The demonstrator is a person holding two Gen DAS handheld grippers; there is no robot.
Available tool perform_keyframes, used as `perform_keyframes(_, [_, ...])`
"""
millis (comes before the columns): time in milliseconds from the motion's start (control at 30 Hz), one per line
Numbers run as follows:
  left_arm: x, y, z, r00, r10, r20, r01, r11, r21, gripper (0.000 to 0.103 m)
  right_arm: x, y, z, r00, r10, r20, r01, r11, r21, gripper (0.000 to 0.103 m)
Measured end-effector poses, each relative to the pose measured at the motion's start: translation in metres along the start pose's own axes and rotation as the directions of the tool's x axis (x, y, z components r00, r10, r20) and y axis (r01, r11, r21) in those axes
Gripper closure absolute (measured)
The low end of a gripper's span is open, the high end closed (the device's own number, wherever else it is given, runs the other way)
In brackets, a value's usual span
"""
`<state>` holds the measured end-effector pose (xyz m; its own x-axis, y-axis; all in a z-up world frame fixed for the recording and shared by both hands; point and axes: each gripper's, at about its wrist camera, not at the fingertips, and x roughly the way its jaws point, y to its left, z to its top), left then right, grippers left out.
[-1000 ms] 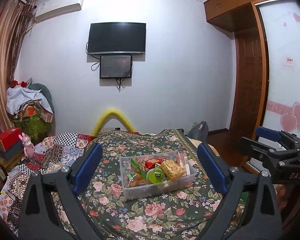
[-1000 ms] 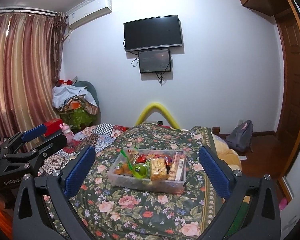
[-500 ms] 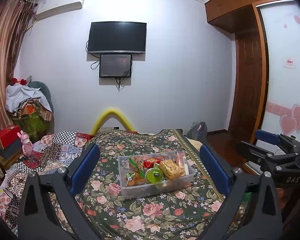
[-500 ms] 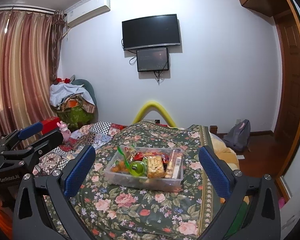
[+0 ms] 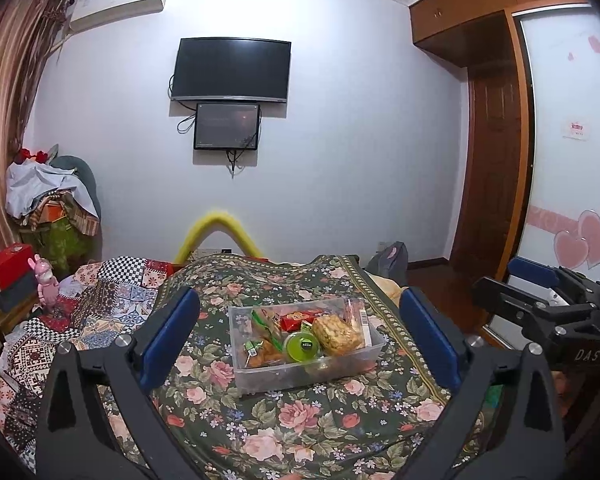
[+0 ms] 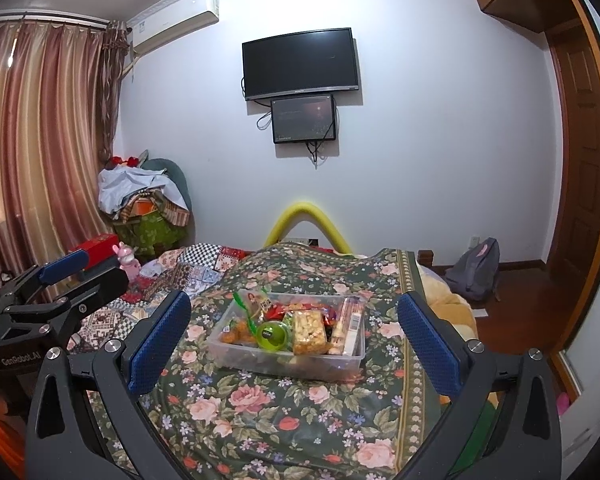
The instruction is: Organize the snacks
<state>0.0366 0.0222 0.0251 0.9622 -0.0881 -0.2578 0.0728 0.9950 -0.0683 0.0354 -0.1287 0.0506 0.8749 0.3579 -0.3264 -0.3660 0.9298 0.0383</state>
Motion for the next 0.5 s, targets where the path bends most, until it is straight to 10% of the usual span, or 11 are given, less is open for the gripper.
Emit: perform_keyframes(500, [-0.0012, -0.0035, -0.0034, 0.999, -0.037, -0.016, 0.037, 0.999, 0.009, 0.002, -0.0007, -0.0007, 0.0011, 1.000, -0.003, 0.003, 0.003, 1.000, -0.004, 0.000])
